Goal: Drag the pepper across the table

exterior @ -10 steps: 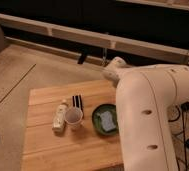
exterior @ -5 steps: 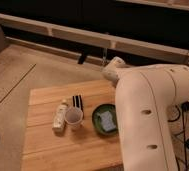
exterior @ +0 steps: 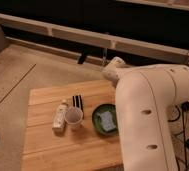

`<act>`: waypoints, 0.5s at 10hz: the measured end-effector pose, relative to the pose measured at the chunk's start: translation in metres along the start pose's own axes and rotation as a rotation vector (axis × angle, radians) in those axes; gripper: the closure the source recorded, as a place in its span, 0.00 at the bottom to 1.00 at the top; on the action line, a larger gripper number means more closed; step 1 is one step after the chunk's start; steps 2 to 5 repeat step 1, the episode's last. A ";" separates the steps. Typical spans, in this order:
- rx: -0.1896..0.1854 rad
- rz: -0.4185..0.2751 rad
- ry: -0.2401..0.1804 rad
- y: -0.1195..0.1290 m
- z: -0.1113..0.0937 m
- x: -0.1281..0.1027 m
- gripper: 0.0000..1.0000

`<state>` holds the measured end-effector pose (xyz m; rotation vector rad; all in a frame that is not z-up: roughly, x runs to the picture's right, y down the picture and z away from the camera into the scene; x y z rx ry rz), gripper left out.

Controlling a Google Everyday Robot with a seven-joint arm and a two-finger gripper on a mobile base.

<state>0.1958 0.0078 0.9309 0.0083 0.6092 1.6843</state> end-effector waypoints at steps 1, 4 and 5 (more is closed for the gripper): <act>0.000 0.000 0.000 0.000 0.000 0.000 0.20; 0.000 0.000 0.000 0.000 0.000 0.000 0.20; 0.000 0.000 0.000 0.000 0.000 0.000 0.20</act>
